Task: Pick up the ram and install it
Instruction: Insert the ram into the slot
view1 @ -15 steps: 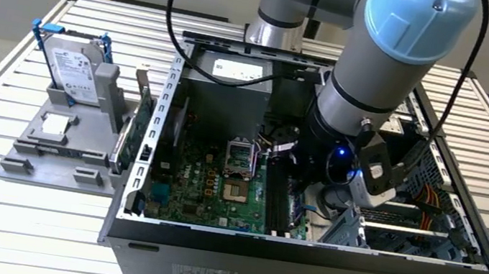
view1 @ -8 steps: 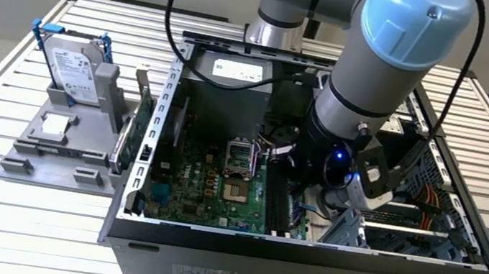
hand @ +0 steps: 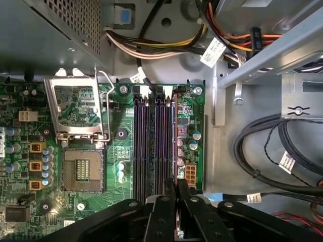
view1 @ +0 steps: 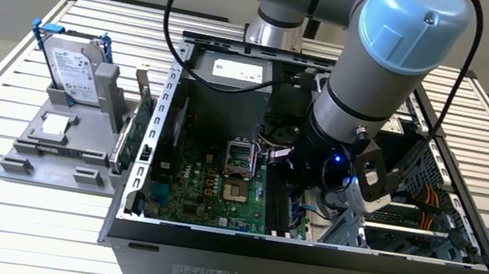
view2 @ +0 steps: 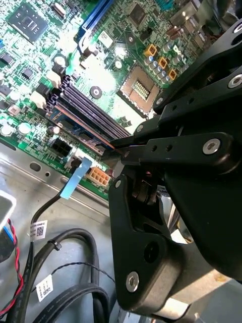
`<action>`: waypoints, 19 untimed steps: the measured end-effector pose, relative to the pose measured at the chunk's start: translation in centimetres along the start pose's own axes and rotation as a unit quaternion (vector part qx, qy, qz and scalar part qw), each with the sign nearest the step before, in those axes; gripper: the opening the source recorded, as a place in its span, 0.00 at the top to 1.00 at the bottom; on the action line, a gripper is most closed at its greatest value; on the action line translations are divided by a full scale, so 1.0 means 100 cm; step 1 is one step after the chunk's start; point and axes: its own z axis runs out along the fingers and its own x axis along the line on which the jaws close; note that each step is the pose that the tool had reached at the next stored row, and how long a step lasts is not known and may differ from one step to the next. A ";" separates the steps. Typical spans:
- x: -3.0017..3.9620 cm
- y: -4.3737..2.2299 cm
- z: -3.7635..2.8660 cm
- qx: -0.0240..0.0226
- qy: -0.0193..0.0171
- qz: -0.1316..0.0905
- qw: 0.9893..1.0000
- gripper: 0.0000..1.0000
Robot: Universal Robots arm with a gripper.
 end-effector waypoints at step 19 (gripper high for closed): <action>0.0028 -0.0017 0.0039 0.000 0.001 -0.004 1.000 1.00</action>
